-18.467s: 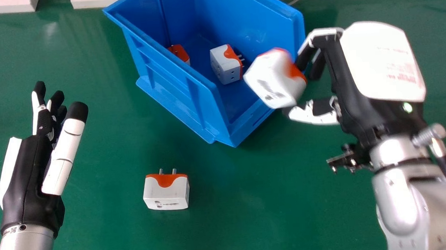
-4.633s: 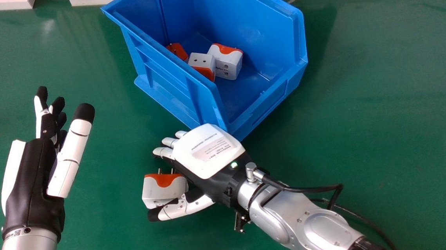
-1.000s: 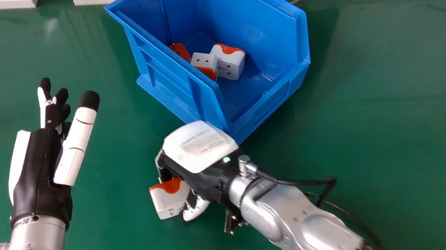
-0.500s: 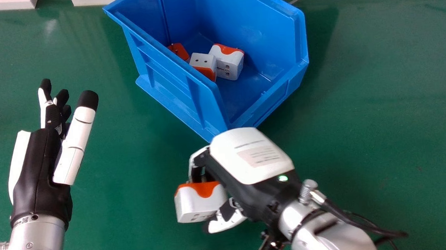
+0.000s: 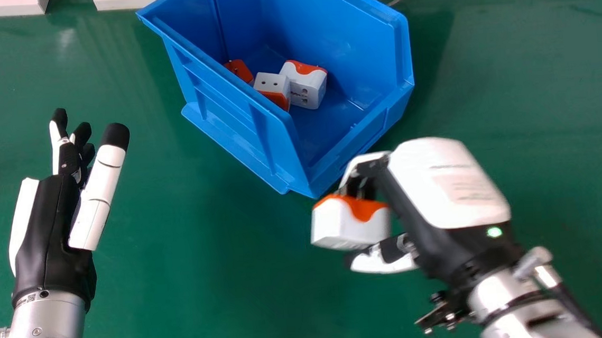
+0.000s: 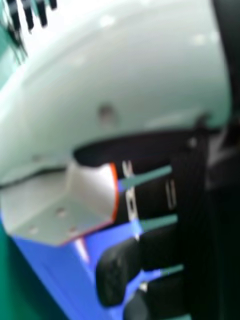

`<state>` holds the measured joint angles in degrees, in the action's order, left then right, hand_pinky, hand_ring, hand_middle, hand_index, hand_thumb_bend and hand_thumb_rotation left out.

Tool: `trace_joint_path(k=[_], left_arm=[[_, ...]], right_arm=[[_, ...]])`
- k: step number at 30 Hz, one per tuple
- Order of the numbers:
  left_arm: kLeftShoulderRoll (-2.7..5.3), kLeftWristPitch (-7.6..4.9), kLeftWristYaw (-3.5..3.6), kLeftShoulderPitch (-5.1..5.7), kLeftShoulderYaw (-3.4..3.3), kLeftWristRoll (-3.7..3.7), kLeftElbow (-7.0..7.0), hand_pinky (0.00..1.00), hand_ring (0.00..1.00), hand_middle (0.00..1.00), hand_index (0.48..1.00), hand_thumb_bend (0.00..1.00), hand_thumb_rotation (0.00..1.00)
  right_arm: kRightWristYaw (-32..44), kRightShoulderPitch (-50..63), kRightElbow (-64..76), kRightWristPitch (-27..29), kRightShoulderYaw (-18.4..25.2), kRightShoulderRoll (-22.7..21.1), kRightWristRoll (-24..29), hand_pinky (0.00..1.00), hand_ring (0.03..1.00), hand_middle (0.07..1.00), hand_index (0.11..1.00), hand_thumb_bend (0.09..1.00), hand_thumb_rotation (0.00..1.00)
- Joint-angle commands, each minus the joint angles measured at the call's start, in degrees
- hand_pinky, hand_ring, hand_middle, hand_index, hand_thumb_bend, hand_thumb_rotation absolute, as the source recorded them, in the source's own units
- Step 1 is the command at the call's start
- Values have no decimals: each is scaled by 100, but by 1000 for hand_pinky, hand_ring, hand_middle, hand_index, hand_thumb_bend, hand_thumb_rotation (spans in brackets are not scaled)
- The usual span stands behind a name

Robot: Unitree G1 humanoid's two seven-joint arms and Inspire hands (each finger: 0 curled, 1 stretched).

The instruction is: Pick all objects and put in blue box

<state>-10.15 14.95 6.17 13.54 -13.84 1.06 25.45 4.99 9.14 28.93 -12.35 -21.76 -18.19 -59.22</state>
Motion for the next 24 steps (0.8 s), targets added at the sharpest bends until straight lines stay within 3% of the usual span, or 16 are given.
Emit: trace_joint_path(k=[1, 10, 24], left_arm=[[-33, -172, -33, -51, -6, -2, 4, 1000, 1000, 1000, 1000, 743, 870], [-60, -329, -41, -71, 7, -76, -128, 1000, 1000, 1000, 1000, 739, 868], [-74, -209, -40, -96, 27, -131, -63, 1000, 1000, 1000, 1000, 741, 869]], right_arm=[[-143, -261, 149, 200, 337, -155, -19, 161, 228, 413, 514, 503, 0], [-259, -1088, -292, 430, 784, -308, -39, 75, 122, 435, 490, 511, 0], [-270, -2480, -1226, 369, 715, 110, 48, 71, 116, 437, 484, 514, 0]])
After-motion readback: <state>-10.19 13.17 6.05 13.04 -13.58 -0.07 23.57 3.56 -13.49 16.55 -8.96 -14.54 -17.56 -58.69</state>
